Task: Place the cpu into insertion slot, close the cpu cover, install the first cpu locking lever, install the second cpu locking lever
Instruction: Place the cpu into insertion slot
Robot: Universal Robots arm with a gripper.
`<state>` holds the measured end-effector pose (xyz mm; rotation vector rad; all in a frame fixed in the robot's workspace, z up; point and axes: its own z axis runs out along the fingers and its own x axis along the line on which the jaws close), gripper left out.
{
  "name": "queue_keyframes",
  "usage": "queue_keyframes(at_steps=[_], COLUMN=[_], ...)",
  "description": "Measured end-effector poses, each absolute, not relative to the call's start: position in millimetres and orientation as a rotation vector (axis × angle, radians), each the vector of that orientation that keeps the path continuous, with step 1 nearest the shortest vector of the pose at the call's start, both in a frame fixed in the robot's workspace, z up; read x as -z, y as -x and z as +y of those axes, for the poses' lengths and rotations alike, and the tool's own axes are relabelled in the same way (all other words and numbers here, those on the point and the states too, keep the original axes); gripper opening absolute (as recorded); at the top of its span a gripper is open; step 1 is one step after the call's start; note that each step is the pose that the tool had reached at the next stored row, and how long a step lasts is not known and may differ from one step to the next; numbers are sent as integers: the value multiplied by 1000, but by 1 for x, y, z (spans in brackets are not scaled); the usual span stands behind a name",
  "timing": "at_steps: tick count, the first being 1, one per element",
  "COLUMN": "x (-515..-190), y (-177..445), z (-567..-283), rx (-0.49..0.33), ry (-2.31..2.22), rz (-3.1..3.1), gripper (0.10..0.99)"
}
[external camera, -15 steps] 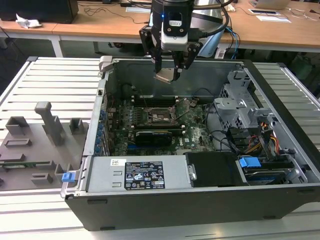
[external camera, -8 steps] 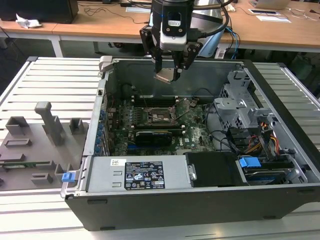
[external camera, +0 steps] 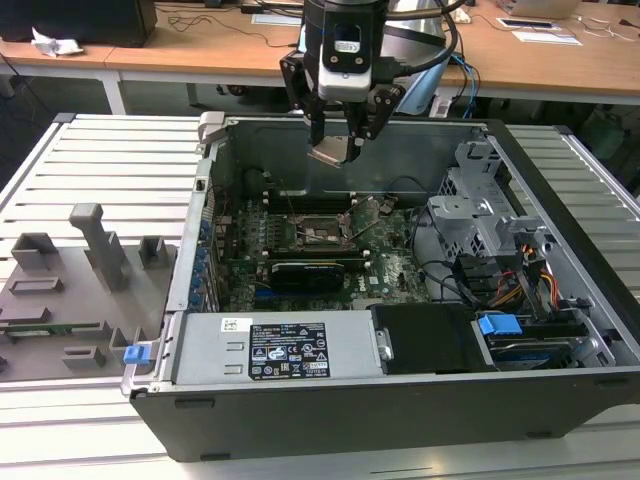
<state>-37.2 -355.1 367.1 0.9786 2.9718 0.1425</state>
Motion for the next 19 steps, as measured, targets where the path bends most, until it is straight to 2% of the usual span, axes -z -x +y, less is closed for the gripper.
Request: queue_keyframes(at_steps=[19], x=[-366], y=[43], z=[-355], rx=[-141], ry=[-1169], rz=[2896], gripper=[529])
